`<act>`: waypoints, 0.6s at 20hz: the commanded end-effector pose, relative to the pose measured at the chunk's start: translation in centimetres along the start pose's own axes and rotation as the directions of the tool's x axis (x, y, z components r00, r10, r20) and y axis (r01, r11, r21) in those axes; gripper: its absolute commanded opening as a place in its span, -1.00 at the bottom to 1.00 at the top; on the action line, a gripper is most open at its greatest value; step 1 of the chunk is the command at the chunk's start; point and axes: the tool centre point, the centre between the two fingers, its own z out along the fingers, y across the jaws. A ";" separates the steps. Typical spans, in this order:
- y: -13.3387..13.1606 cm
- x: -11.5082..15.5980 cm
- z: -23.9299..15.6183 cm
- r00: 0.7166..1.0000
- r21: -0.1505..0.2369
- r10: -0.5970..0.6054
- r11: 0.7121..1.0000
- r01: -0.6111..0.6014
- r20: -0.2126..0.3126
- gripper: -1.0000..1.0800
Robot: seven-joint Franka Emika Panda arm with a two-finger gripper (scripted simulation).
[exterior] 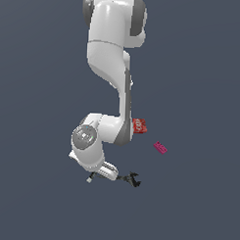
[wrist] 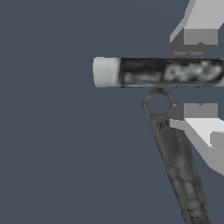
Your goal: Pick up a designated object from a clutter of objects.
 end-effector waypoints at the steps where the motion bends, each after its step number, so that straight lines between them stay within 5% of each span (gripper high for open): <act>1: 0.2 -0.4 0.7 1.000 -0.004 0.001 1.000 -0.001 0.011 -1.00; 12: 0.2 -0.2 -0.4 1.000 -0.002 0.003 1.000 -0.003 0.000 -1.00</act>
